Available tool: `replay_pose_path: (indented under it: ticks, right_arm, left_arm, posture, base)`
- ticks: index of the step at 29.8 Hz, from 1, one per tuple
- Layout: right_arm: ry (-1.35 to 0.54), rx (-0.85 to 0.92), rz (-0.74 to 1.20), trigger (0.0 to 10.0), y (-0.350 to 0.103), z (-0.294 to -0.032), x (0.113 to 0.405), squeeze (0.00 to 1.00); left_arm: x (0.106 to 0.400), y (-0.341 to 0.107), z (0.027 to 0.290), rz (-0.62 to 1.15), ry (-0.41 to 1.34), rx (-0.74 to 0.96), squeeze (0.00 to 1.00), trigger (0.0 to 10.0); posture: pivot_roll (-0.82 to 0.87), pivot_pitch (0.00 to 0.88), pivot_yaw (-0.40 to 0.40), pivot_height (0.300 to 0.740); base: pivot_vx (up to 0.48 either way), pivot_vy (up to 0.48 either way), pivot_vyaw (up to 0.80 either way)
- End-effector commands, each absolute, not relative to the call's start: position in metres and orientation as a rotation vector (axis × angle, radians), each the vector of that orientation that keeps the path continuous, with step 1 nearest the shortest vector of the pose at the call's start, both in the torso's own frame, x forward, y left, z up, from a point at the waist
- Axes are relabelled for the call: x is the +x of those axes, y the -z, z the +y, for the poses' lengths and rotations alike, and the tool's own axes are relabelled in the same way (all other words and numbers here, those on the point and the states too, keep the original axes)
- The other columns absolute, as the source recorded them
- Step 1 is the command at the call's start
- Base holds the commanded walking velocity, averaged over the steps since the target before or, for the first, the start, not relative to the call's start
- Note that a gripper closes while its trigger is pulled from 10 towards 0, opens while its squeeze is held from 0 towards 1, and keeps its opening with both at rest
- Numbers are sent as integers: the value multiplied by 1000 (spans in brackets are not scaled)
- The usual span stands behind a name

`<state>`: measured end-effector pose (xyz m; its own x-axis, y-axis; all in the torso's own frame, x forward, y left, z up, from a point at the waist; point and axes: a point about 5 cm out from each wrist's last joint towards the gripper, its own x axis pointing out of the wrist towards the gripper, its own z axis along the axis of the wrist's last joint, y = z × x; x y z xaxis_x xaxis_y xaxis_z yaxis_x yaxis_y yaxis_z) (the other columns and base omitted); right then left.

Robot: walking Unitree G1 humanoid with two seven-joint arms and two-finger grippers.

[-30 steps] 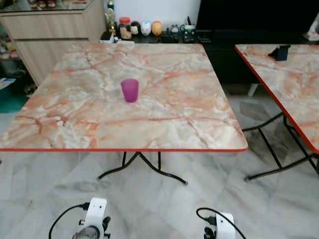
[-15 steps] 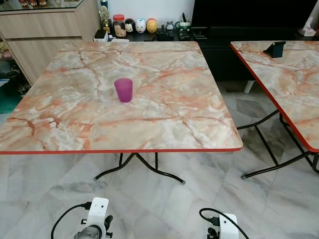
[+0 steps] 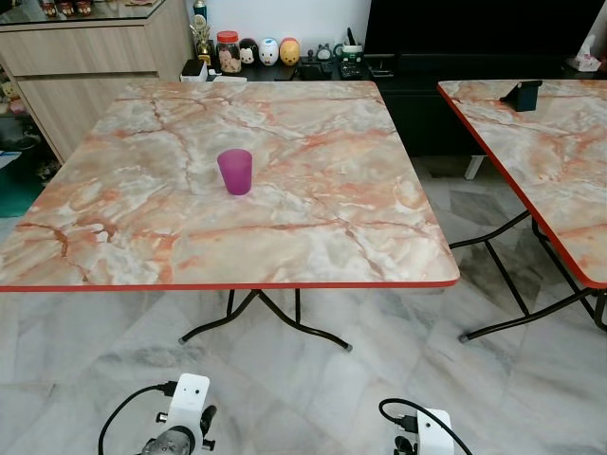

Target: Setting the table

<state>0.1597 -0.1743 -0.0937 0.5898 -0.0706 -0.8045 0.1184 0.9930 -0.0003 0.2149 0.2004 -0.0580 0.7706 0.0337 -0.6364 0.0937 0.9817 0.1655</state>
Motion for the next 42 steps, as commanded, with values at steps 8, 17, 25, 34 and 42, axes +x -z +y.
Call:
replay_pose_path:
  ticks: [8,17,25,34,42]
  right_arm:
    - [130,74,976,10000,99,-177,148,0]
    - [134,75,1003,10000,101,-179,143,0]
    - [157,77,1012,10000,99,-193,143,0]
    - [180,70,1018,10000,98,-207,140,0]
    - [187,82,998,10000,98,-199,145,0]
  left_arm:
    - [216,35,224,459,13,251,0,10000]
    - [213,-7,225,173,-12,279,0,10000]
    - [237,-78,213,-109,-76,297,0,10000]
    - [278,-138,189,-254,-42,266,0,10000]
    - [316,-147,159,-224,65,163,0,10000]
  posture:
    - [78,0,-4,731]
    - [102,0,-14,731]
    - [123,0,-34,731]
    - [120,0,-41,731]
    - [75,0,-33,731]
  base:
    - [0,0,0]
    - [0,0,0]
    - [0,0,0]
    - [0,0,0]
    - [0,0,0]
